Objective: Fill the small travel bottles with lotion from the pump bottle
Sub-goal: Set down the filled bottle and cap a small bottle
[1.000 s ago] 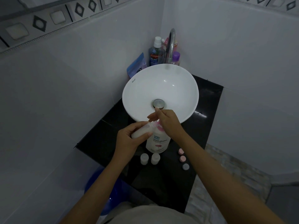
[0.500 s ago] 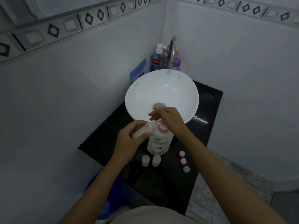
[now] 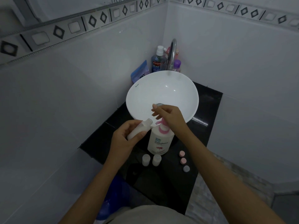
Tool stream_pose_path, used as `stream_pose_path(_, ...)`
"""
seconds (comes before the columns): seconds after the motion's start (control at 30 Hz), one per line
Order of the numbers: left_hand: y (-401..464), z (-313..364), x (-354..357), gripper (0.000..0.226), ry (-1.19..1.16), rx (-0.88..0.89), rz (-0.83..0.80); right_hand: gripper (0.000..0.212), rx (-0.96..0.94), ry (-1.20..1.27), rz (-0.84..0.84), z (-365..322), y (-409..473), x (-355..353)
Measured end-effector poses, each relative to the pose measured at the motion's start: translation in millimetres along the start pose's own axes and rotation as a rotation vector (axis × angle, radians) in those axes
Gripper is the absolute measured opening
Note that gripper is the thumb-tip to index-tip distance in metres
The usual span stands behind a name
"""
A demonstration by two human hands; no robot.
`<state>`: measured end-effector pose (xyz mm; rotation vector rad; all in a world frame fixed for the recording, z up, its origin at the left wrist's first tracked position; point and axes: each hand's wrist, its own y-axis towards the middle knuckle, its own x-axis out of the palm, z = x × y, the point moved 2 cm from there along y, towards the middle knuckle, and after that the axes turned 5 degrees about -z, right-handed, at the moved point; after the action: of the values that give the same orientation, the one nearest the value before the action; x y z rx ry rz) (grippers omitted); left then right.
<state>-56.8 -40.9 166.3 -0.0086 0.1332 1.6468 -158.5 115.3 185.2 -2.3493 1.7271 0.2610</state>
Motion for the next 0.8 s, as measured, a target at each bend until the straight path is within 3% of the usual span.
stream_pose_path(0.13, -8, -7, 1, 0.029, -0.059, -0.046, 0.033, 0.039, -0.036, -0.040, 0.068, -6, -5, -8)
stream_pose_path(0.23, -16, -17, 0, 0.028, -0.065, -0.089, 0.053, 0.029, -0.093, -0.037, 0.125, -7, -22, -17)
stream_pose_path(0.33, -25, -28, -1, 0.026, -0.094, -0.144, 0.073, 0.019, -0.142, -0.002, 0.275, 6, -49, -31)
stream_pose_path(0.47, -38, -44, 2, 0.026, -0.074, -0.222, 0.054, 0.024, -0.085, 0.008, 0.499, 47, -87, -43)
stream_pose_path(0.57, -48, -56, 8, 0.027, -0.061, -0.277, 0.008, 0.024, 0.200, -0.154, 0.396, 92, -95, -43)
stream_pose_path(0.63, -53, -61, 13, 0.028, -0.059, -0.304, -0.020, 0.028, 0.376, -0.417, 0.272, 125, -91, -43)
stream_pose_path(0.7, -56, -62, 17, 0.030, -0.065, -0.318, -0.038, 0.032, 0.422, -0.682, 0.159, 151, -83, -43)
stream_pose_path(0.8, -60, -60, 21, 0.030, -0.083, -0.333, -0.060, 0.033, 0.448, -0.847, 0.076, 168, -72, -42)
